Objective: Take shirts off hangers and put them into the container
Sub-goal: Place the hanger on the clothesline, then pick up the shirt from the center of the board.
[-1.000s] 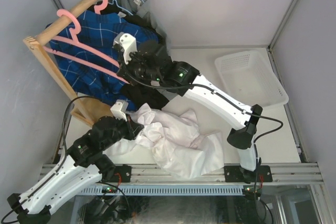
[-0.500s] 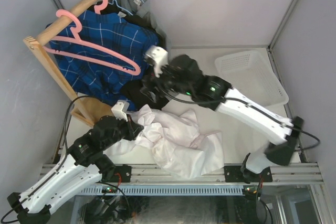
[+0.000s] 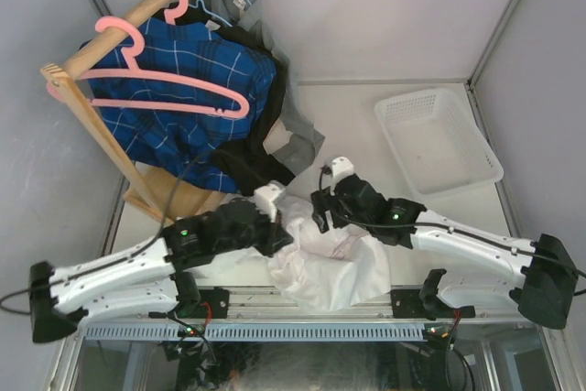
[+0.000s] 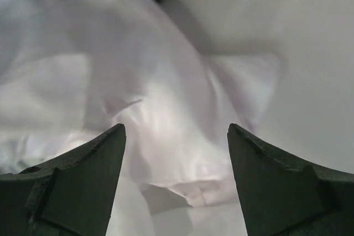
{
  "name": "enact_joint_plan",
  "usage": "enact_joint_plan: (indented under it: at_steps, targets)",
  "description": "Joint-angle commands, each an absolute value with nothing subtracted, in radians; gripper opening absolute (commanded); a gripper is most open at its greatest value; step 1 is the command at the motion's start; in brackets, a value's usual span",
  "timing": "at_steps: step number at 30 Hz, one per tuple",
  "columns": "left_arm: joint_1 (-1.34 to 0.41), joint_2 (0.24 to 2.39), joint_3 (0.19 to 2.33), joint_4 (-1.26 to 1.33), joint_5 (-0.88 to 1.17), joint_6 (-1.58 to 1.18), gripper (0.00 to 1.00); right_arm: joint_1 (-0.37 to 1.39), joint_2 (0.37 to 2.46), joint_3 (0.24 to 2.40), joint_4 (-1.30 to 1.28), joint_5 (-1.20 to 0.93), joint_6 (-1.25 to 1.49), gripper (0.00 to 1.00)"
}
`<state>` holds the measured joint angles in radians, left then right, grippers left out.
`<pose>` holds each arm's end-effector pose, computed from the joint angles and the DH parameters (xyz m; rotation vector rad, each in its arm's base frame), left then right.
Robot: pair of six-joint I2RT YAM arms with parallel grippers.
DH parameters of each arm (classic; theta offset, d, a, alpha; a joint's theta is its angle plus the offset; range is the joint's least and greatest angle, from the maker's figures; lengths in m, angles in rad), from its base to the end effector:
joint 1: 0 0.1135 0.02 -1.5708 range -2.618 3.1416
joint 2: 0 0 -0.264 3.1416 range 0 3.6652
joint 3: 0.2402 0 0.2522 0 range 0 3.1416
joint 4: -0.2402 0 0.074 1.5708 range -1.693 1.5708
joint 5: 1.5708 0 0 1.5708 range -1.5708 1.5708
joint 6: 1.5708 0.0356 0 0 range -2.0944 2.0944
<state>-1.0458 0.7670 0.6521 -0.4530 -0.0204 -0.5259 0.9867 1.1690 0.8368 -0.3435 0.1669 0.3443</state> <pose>0.0871 -0.1489 0.2693 0.5726 2.2024 -0.8661 0.1445 0.2078 0.2651 -0.6351 2.2000 0.5276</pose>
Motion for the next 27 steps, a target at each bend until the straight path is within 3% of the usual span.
enact_joint_plan:
  at_steps: [1,4,8,11,13,17,22,27]
  targets:
    - [-1.191,0.967,0.808,-0.315,-0.096,-0.481,0.08,0.928,1.015,0.764,-0.361,0.401,0.552,0.74]
    - [-1.206,1.024,0.855,-0.374,-0.220,-0.519,0.17,0.850,0.912,0.740,-0.387,0.383,0.602,0.74]
    - [-1.205,0.938,0.833,-0.444,-0.390,-0.558,0.50,0.765,0.790,0.671,-0.338,0.251,0.618,0.75]
    - [-1.204,0.811,0.794,-0.486,-0.447,-0.555,0.82,0.728,0.751,0.624,-0.237,0.018,0.597,0.75]
    - [-1.201,0.725,0.774,-0.526,-0.487,-0.558,0.92,0.725,0.770,0.620,-0.181,-0.092,0.585,0.75]
    - [-1.188,0.585,0.766,-0.629,-0.561,-0.578,0.98,0.783,0.872,0.643,-0.048,-0.242,0.530,0.77]
    - [-1.174,0.473,0.766,-0.755,-0.720,-0.664,1.00,0.970,1.098,0.838,-0.096,-0.108,0.279,0.84]
    - [-1.172,0.410,0.746,-0.784,-0.752,-0.715,1.00,1.004,1.375,1.031,-0.230,-0.124,0.129,0.95]
